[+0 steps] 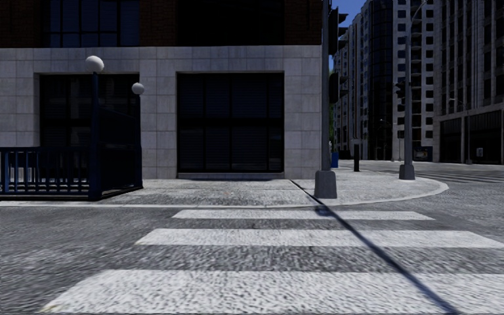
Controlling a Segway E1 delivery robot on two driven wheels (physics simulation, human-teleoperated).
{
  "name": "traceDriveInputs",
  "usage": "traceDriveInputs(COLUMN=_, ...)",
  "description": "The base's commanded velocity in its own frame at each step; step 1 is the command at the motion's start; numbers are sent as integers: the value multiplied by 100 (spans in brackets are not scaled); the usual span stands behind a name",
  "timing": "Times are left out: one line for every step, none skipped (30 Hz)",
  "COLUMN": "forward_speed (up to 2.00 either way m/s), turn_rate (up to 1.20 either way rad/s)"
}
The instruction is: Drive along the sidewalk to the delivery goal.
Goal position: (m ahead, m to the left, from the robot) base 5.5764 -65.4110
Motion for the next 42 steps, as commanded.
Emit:
traceDriveInputs(forward_speed=200, turn_rate=0)
traceDriveInputs(forward_speed=200, turn_rate=0)
traceDriveInputs(forward_speed=200, turn_rate=0)
traceDriveInputs(forward_speed=200, turn_rate=0)
traceDriveInputs(forward_speed=200, turn_rate=0)
traceDriveInputs(forward_speed=200, turn_rate=0)
traceDriveInputs(forward_speed=200, turn_rate=0)
traceDriveInputs(forward_speed=200, turn_rate=0)
traceDriveInputs(forward_speed=200, turn_rate=0)
traceDriveInputs(forward_speed=200, turn_rate=0)
traceDriveInputs(forward_speed=200, turn_rate=0)
traceDriveInputs(forward_speed=200, turn_rate=0)
traceDriveInputs(forward_speed=200, turn_rate=0)
traceDriveInputs(forward_speed=200, turn_rate=0)
traceDriveInputs(forward_speed=200, turn_rate=0)
traceDriveInputs(forward_speed=200, turn_rate=0)
traceDriveInputs(forward_speed=200, turn_rate=0)
traceDriveInputs(forward_speed=200, turn_rate=0)
traceDriveInputs(forward_speed=197, turn_rate=0)
traceDriveInputs(forward_speed=197, turn_rate=0)
traceDriveInputs(forward_speed=194, turn_rate=0)
traceDriveInputs(forward_speed=191, turn_rate=0)
traceDriveInputs(forward_speed=188, turn_rate=0)
traceDriveInputs(forward_speed=186, turn_rate=0)
traceDriveInputs(forward_speed=186, turn_rate=0)
traceDriveInputs(forward_speed=185, turn_rate=0)
traceDriveInputs(forward_speed=184, turn_rate=0)
traceDriveInputs(forward_speed=184, turn_rate=0)
traceDriveInputs(forward_speed=184, turn_rate=0)
traceDriveInputs(forward_speed=184, turn_rate=0)
traceDriveInputs(forward_speed=184, turn_rate=0)
traceDriveInputs(forward_speed=184, turn_rate=0)
traceDriveInputs(forward_speed=184, turn_rate=0)
traceDriveInputs(forward_speed=184, turn_rate=0)
traceDriveInputs(forward_speed=184, turn_rate=0)
traceDriveInputs(forward_speed=183, turn_rate=0)
traceDriveInputs(forward_speed=183, turn_rate=0)
traceDriveInputs(forward_speed=183, turn_rate=0)
traceDriveInputs(forward_speed=183, turn_rate=0)
traceDriveInputs(forward_speed=183, turn_rate=0)
traceDriveInputs(forward_speed=183, turn_rate=0)
traceDriveInputs(forward_speed=183, turn_rate=0)
